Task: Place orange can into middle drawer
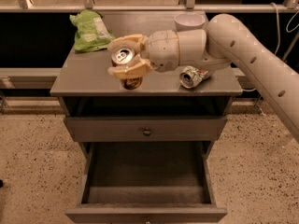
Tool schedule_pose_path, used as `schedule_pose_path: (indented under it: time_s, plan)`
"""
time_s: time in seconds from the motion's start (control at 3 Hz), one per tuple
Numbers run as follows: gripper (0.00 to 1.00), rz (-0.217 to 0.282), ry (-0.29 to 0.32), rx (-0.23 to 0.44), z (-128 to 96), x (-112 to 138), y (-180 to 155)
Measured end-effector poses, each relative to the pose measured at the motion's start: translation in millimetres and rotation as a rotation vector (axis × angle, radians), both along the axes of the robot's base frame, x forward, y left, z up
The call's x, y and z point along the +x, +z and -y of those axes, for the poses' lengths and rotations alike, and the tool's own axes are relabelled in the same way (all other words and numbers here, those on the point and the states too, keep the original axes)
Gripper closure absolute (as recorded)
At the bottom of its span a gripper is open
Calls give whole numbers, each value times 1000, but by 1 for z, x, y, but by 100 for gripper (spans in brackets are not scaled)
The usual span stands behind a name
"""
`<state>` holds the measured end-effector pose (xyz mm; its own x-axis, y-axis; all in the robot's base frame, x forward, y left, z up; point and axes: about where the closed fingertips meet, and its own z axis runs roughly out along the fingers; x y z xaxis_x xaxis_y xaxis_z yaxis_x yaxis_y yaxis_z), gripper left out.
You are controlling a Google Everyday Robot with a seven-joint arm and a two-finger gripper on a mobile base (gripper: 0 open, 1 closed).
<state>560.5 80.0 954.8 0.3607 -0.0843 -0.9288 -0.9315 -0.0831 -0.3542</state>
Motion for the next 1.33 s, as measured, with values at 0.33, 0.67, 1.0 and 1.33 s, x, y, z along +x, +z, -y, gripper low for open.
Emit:
schedule_pose_path:
  time_s: [0.33, 0.67, 1.0, 1.33]
  plan:
    - [100, 42, -6, -26, 20, -24, -14]
    - [100, 7, -36, -73, 35, -31, -48]
    - [100, -160, -88, -90, 53, -36, -134]
    - [100, -313, -115, -84, 71, -51, -211]
